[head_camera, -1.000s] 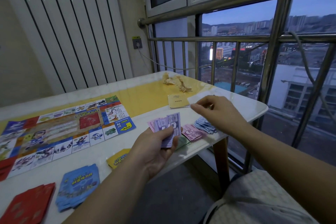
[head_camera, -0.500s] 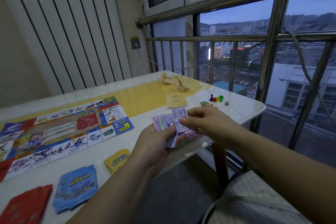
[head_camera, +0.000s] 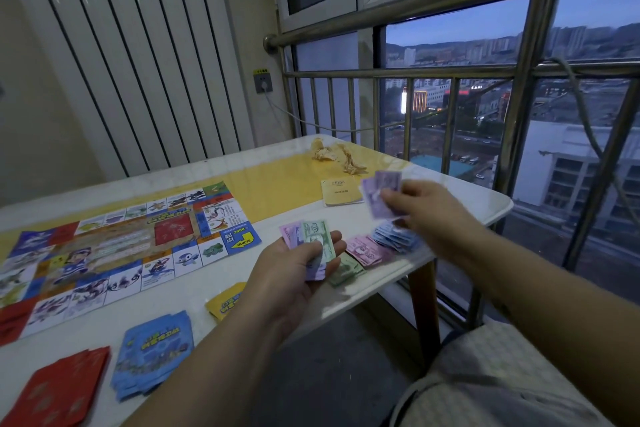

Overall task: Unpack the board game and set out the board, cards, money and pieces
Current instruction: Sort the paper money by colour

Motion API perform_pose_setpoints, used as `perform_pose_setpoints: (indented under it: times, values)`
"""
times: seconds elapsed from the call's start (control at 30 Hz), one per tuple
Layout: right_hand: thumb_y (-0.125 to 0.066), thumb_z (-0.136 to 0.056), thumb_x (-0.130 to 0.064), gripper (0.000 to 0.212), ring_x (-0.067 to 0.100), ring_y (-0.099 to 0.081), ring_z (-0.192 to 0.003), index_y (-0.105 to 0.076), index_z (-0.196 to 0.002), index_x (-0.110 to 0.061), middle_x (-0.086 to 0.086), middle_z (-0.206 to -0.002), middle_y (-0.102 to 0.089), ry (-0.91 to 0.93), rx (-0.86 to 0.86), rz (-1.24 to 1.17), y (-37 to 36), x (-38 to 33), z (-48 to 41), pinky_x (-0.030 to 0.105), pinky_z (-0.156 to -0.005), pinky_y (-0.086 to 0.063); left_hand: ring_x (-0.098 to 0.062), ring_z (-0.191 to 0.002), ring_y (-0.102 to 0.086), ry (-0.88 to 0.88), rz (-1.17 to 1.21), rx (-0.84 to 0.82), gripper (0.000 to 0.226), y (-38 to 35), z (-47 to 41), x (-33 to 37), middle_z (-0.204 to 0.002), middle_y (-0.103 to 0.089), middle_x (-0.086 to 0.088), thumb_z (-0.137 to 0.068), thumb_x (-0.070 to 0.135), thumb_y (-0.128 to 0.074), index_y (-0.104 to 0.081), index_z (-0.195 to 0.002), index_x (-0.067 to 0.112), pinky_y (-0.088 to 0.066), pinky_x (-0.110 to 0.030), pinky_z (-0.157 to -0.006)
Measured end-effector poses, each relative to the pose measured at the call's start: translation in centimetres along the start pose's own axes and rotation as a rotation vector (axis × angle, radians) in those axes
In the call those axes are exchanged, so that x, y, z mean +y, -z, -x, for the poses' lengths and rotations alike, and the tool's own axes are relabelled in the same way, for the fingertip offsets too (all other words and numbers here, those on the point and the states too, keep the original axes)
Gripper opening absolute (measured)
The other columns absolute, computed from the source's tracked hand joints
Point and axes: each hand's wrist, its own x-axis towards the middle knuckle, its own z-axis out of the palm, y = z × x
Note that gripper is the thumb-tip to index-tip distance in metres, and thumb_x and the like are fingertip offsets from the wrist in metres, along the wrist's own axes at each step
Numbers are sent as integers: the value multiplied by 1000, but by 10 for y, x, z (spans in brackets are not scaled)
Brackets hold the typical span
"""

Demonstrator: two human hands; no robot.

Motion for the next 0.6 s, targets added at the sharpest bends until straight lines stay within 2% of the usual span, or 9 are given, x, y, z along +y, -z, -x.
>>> perform_pose_setpoints:
  times: [0.1,0.2,0.27,0.37,0.43,0.47,0.53,0.6]
  values:
    - [-50,-96,-17,17,19,-61,-82,-63,-106,-12,8,-93,-67,77,145,421,33,5,-27,29,-70,-44,-15,-67,-70,44,67,5,19,2,-2,0,-84,-71,-11,-95,-6,-40,-58,-97,-1,-54,-18,-52]
    - [-51,-95,-17,16,23,-59,-83,-64,-102,-8,13,-97,-67,17,75,721,49,22,-46,29,-66,-41,-14,-62,-70,85,123,9,18,1,-4,-1,-80,-72,-10,-95,-6,-40,-57,-101,-4,-53,-17,-48]
    - [-51,-95,-17,16,21,-54,-81,-63,-100,-7,15,-100,-65,10,35,821,51,32,-53,28,-63,-36,-15,-62,-71,105,139,10,19,-1,-6,-3,-82,-72,-12,-94,-6,-41,-57,-104,-6,-53,-18,-48]
    - [-51,-96,-24,28,24,-53,-98,-58,-120,-13,13,-117,-61,-34,3,946,49,40,-60,32,-81,-42,-16,-63,-71,124,147,-2,19,-3,-6,-5,-82,-72,-12,-95,-5,-41,-56,-107,-6,-52,-18,-47]
    - [-51,-95,-35,45,30,-45,-117,-46,-137,-19,12,-131,-52,-52,56,1098,50,46,-65,40,-97,-40,-16,-64,-71,129,149,-7,21,-3,-6,-5,-84,-72,-12,-95,-5,-42,-55,-110,-7,-53,-18,-48]
    - [-50,-95,-38,49,33,-41,-122,-42,-140,-20,12,-135,-49,-30,113,1119,49,46,-64,42,-101,-36,-16,-65,-71,132,150,-10,21,-2,-6,-5,-84,-73,-12,-95,-4,-42,-55,-111,-6,-53,-18,-48]
    - [-52,-95,-36,48,30,-43,-120,-44,-139,-19,12,-134,-49,97,222,975,44,39,-56,39,-99,-38,-16,-64,-71,135,149,-12,20,-2,-5,-5,-82,-73,-11,-95,-3,-44,-56,-110,-6,-53,-18,-48]
    - [-53,-94,-35,40,15,-54,-101,-54,-130,-18,3,-120,-58,234,207,675,32,22,-38,22,-82,-45,-14,-63,-71,131,126,-18,16,-2,-3,-5,-78,-73,-9,-94,-2,-46,-59,-104,-4,-52,-16,-47]
